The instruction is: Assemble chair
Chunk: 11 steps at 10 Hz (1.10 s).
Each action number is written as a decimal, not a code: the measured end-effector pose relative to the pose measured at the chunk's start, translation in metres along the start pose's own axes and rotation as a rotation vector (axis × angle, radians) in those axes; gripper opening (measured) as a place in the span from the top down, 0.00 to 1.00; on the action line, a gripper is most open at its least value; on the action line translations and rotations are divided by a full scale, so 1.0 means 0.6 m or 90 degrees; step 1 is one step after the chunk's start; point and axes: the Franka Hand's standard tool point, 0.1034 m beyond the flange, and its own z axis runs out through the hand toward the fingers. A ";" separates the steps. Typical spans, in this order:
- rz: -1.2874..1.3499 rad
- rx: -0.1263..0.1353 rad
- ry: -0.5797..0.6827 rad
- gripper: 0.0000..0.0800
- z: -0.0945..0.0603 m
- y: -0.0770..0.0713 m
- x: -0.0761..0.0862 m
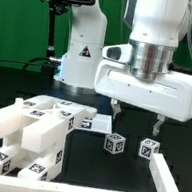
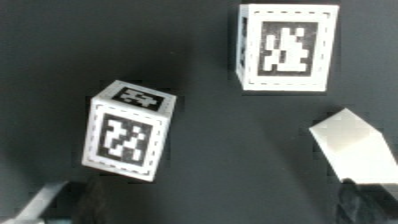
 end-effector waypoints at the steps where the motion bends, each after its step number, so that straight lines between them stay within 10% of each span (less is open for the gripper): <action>1: 0.007 0.007 0.018 0.19 0.008 -0.006 -0.010; 4: 0.004 0.000 0.021 0.19 0.038 -0.050 -0.048; 11: -0.006 -0.023 0.026 0.25 0.081 -0.047 -0.058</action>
Offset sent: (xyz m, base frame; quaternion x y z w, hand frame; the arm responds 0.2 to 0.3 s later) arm 0.0069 0.0304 -0.0138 -0.0249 0.0193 0.0069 0.9995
